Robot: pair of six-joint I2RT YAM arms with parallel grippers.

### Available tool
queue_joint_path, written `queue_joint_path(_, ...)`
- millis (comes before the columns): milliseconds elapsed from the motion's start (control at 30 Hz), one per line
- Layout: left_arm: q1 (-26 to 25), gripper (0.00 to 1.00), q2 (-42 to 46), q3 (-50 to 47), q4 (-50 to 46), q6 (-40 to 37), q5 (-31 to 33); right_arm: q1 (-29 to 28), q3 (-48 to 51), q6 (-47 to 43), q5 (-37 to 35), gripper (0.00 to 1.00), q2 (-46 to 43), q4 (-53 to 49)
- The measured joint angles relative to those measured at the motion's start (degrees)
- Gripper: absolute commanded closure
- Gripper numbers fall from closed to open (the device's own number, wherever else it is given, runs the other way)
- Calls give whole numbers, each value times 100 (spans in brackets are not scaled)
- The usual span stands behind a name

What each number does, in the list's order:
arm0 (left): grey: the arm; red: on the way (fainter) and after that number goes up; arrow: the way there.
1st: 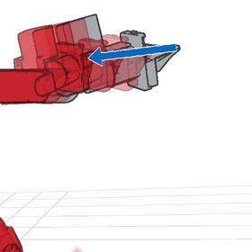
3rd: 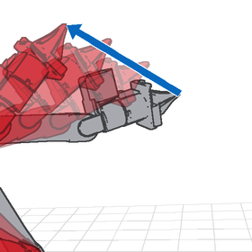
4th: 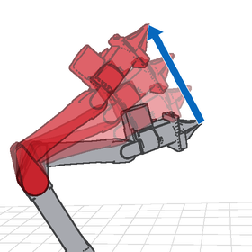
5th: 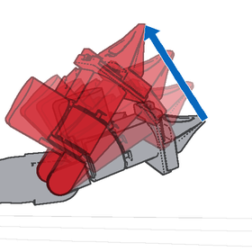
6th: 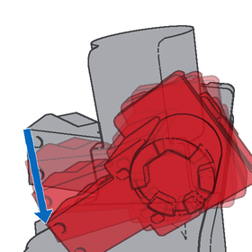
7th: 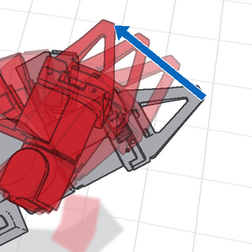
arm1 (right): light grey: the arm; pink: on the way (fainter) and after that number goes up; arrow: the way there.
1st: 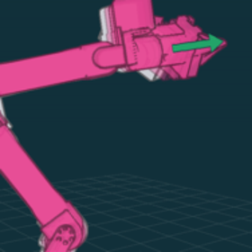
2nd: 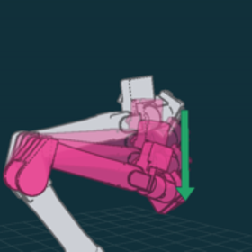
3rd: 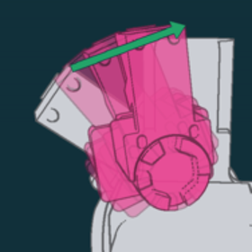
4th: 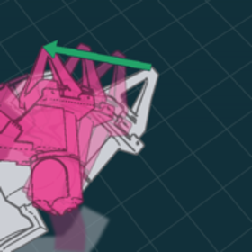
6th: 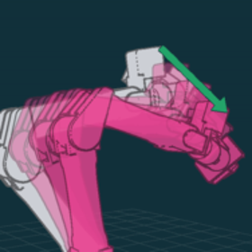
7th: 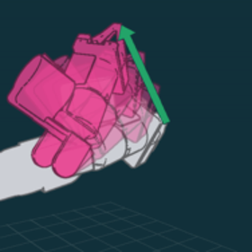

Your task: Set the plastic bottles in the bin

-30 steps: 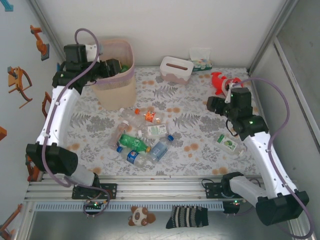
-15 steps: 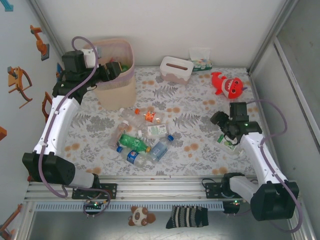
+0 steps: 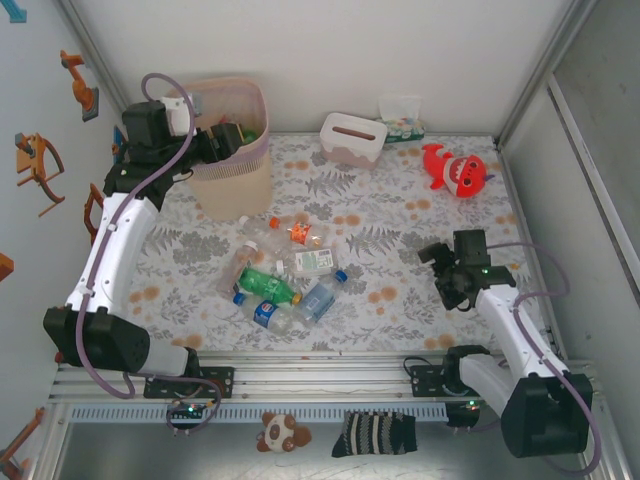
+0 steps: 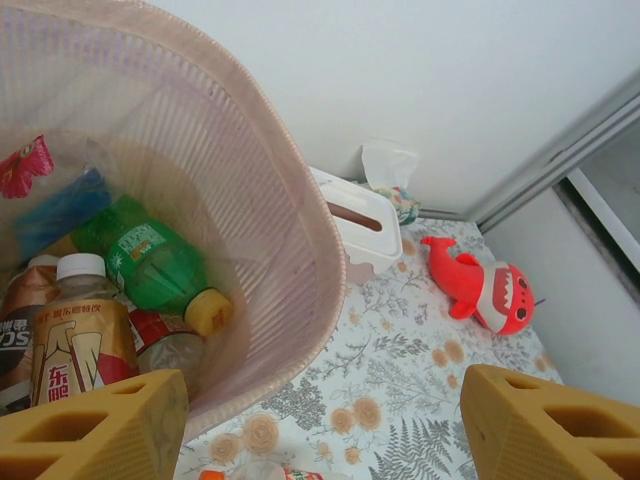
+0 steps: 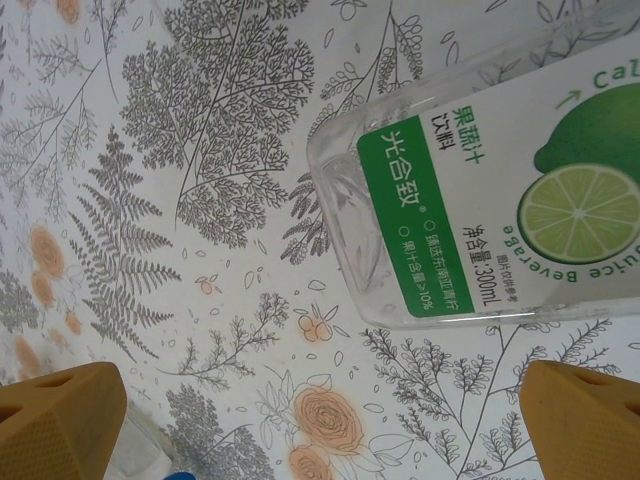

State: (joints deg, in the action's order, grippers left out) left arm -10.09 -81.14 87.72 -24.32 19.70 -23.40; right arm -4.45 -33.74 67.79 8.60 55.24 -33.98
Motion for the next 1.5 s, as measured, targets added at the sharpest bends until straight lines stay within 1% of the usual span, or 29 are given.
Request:
queue_joint_path(167, 0, 28, 9, 0, 0, -2, 2, 39, 101, 144, -63, 1, 13, 42)
queue_joint_path(300, 0, 27, 15, 0, -11, -9, 2, 238, 192, 142, -70, 1, 50, 61)
queue_joint_path(600, 0, 27, 35, 0, -15, -39, 7, 1132, 201, -199, -22, 5, 234, 142)
queue_joint_path(767, 0, 27, 52, 0, -37, -42, 20, 1648, 76, -599, 101, 7, 632, 129)
queue_joint_path(1167, 0, 27, 184, 0, -72, -42, 59, 2872, -282, -1434, 385, 8, 1526, 188)
queue_joint_path(1333, 0, 27, 192, 0, -79, -42, 101, 2999, -516, -1604, 540, 5, 1974, 205)
queue_joint_path(1500, 0, 27, 234, 0, -94, -42, 136, 2999, -901, -1663, 586, 5, 2304, 203)
